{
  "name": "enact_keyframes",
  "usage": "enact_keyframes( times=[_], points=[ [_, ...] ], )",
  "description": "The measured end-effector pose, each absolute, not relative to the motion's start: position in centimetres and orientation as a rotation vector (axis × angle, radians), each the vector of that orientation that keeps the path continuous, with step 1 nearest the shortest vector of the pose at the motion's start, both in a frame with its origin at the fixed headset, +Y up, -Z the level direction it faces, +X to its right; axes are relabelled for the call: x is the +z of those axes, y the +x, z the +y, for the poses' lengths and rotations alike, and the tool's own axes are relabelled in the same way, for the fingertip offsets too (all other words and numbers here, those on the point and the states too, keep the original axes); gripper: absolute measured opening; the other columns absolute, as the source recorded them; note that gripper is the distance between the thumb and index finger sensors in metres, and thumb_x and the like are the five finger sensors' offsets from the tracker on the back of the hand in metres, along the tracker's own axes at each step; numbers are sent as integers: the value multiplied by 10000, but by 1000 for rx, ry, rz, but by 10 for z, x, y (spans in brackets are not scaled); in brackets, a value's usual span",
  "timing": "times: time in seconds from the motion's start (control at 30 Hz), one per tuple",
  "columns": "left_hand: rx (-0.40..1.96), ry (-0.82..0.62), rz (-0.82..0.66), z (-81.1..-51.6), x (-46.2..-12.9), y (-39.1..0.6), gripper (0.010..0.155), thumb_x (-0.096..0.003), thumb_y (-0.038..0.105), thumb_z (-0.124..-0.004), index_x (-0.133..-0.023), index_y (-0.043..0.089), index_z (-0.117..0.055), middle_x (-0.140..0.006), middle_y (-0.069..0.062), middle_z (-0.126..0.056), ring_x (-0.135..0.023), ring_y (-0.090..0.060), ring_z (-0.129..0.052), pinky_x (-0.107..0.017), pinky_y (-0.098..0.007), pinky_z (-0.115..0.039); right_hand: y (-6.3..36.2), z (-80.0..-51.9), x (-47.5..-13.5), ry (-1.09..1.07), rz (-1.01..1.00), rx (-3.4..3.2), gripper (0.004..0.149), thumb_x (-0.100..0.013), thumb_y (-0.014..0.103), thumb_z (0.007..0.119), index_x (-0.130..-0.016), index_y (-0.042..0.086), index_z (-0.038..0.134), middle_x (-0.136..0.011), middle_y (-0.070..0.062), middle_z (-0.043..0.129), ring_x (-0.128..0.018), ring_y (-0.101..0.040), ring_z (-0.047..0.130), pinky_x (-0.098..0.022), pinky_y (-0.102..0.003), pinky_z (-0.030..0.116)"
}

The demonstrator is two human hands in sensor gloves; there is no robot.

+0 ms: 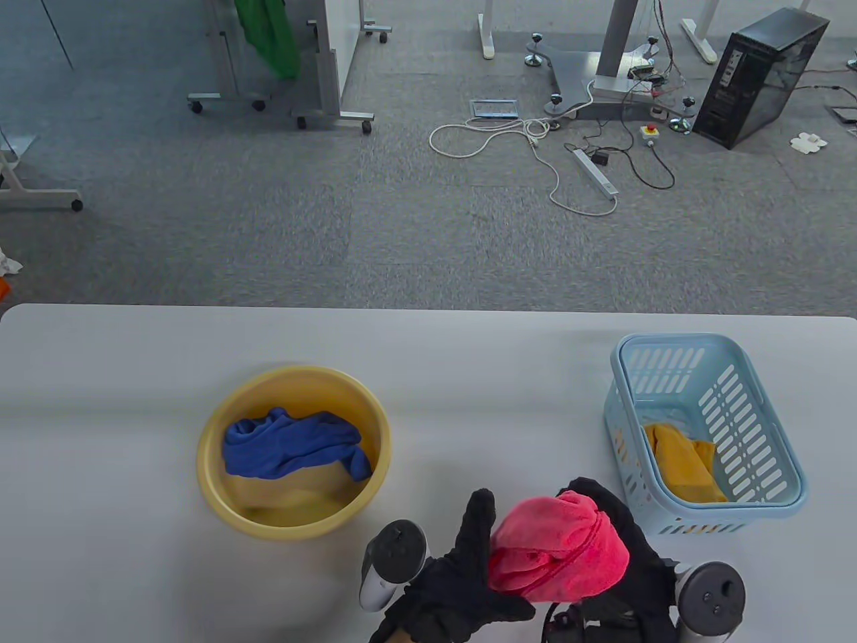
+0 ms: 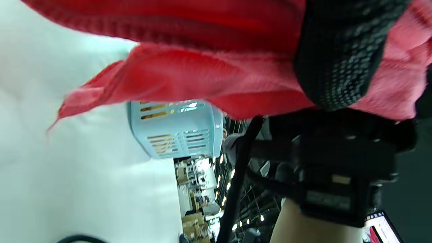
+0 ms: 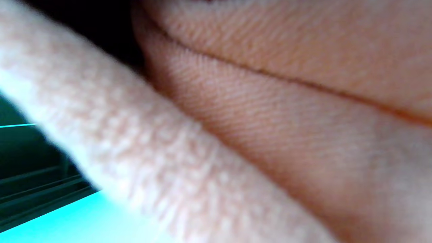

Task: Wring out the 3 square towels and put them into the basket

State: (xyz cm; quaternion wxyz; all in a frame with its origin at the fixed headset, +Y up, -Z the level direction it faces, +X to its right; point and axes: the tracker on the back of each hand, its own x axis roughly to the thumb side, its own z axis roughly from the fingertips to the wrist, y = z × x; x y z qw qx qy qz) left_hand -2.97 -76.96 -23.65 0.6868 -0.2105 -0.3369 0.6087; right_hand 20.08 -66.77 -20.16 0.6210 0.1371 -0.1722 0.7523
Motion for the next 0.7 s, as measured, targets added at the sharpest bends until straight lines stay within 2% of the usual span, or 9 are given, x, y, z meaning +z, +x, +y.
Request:
enact_keyframes(
  times=[0.03, 0.13, 0.2, 0.23, 0.27, 0.33, 0.43, 0.57, 0.7],
  points=[
    [1386, -496, -759, -771, -235, -28, 1306, -400, 653, -992, -1004, 434, 145, -1125, -110, 119, -1113, -480, -37, -709, -762, -223, 198, -668, -201, 327, -385, 1723, 499, -557, 341, 874, -998, 213, 680, -881, -109, 844, -663, -301, 951, -713, -687, 584],
    [1450, -582, -778, -773, -231, -20, 1309, -383, 632, -1018, -1012, 432, 113, -1180, -104, 1, -1125, -470, -56, -708, -763, -208, 189, -669, -202, 378, -351, 1698, 492, -549, 341, 882, -990, 222, 698, -884, -117, 845, -663, -307, 953, -712, -682, 592],
    [1454, -612, -798, -773, -231, -17, 1286, -385, 621, -1023, -1052, 419, 58, -1235, -109, -240, -1124, -429, -35, -699, -746, -144, 187, -669, -203, 420, -306, 1693, 493, -560, 344, 876, -998, 223, 684, -900, -117, 831, -679, -308, 946, -719, -680, 586],
    [1469, -606, -787, -773, -231, -17, 1225, -392, 599, -1028, -1113, 391, -61, -1221, -110, -440, -1143, -401, -102, -695, -739, -135, 188, -669, -203, 425, -306, 1683, 497, -562, 347, 873, -1002, 221, 679, -904, -116, 828, -683, -305, 945, -719, -678, 588],
    [1493, -615, -778, -773, -232, -15, 1134, -409, 568, -1028, -1156, 350, -203, -1138, -103, -666, -1163, -380, -223, -698, -737, -167, 189, -669, -203, 396, -319, 1664, 498, -553, 347, 881, -996, 220, 692, -890, -119, 841, -662, -303, 952, -715, -677, 596],
    [1536, -651, -770, -773, -231, -12, 981, -433, 493, -1028, -1163, 302, -401, -934, -70, -885, -1139, -356, -495, -701, -748, -213, 190, -669, -203, 409, -307, 1663, 495, -543, 356, 897, -982, 217, 717, -860, -116, 866, -627, -293, 967, -708, -673, 614],
    [1477, -622, -774, -772, -231, -10, 983, -431, 456, -1035, -1162, 336, -389, -763, -25, -899, -938, -335, -776, -701, -760, -331, 190, -667, -202, 412, -303, 1660, 496, -536, 360, 913, -974, 216, 731, -863, -118, 867, -627, -299, 967, -707, -677, 612],
    [1399, -592, -761, -770, -233, -14, 898, -444, 438, -1027, -1150, 301, -490, -669, -16, -921, -800, -324, -862, -692, -748, -437, 194, -666, -200, 380, -343, 1689, 497, -520, 359, 931, -961, 217, 751, -892, -125, 852, -666, -319, 955, -706, -688, 600],
    [1362, -509, -696, -770, -234, -21, 604, -521, 418, -916, -1067, 265, -711, -630, -21, -925, -753, -336, -880, -677, -746, -478, 203, -663, -198, 292, -389, 1787, 509, -523, 357, 934, -972, 224, 735, -979, -134, 784, -804, -381, 890, -720, -705, 551]
  ],
)
